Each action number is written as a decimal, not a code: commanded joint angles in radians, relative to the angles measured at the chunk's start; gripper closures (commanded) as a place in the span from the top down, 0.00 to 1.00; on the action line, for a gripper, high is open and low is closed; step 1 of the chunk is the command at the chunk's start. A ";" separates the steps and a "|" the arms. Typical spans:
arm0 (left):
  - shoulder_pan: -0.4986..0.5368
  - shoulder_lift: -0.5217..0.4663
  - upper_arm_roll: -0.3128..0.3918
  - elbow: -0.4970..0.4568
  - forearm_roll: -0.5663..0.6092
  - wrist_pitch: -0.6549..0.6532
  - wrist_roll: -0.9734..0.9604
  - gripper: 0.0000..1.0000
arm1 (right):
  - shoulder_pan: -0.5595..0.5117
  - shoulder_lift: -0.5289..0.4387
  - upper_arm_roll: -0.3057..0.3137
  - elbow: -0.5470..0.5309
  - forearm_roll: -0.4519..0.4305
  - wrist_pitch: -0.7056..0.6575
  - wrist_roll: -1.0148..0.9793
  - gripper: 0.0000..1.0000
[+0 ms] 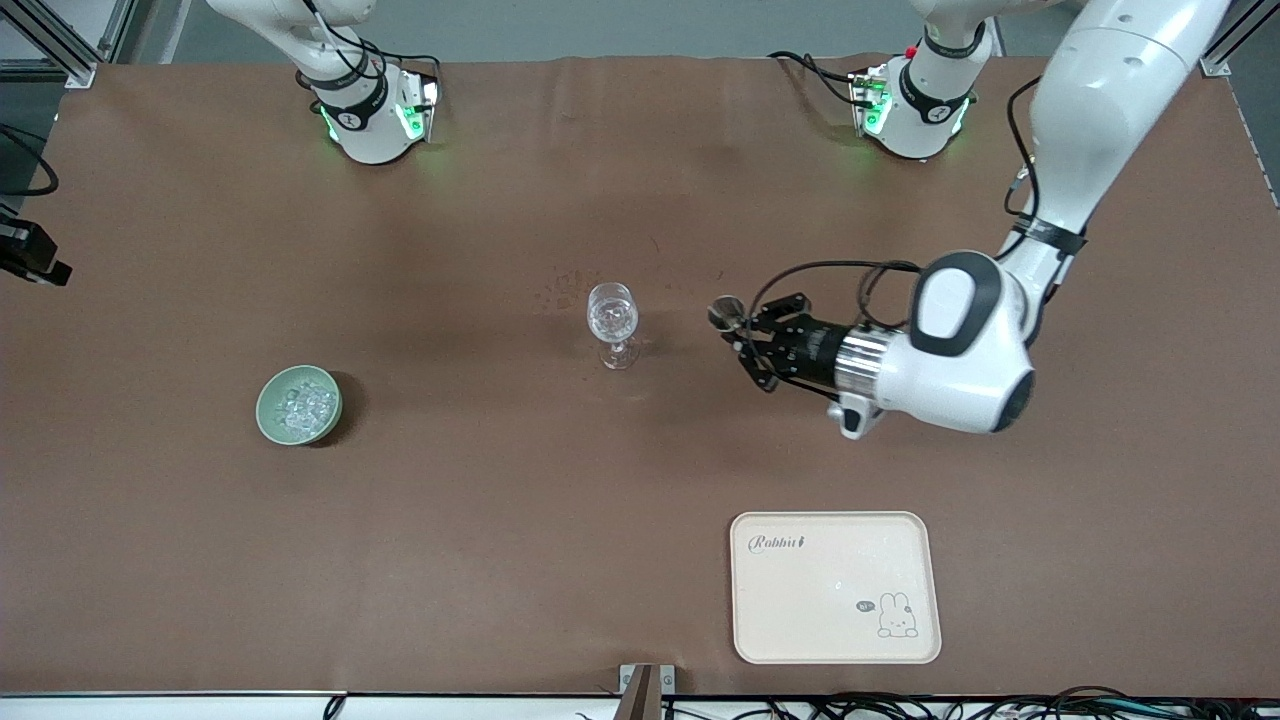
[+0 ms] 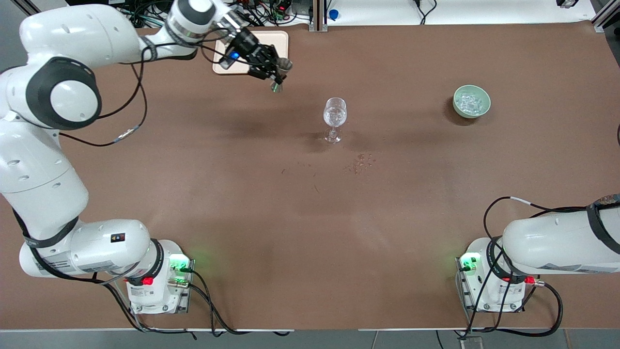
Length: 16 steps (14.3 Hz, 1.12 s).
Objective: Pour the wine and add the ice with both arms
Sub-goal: 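Carry the metal jigger with the left gripper over the wine glass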
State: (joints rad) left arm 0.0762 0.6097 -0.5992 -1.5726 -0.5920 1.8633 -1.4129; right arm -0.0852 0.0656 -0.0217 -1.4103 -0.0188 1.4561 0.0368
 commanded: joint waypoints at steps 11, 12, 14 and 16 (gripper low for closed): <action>-0.289 -0.002 0.018 0.164 0.376 0.004 -0.547 0.00 | -0.013 -0.001 0.003 0.001 0.011 -0.006 0.011 0.02; -0.295 -0.002 0.016 0.166 0.394 0.004 -0.569 0.00 | -0.013 -0.001 0.003 0.001 0.011 -0.010 0.011 0.02; -0.320 -0.002 0.018 0.170 0.429 0.004 -0.615 0.00 | -0.013 -0.001 0.003 0.001 0.013 -0.007 0.011 0.02; -0.334 0.008 0.018 0.178 0.461 0.004 -0.647 0.00 | -0.011 -0.001 0.003 0.001 0.013 -0.010 0.011 0.02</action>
State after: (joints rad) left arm -0.2318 0.6051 -0.5933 -1.4245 -0.1667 1.8675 -2.0189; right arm -0.0881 0.0656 -0.0236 -1.4103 -0.0185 1.4544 0.0374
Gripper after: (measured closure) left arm 0.789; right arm 0.749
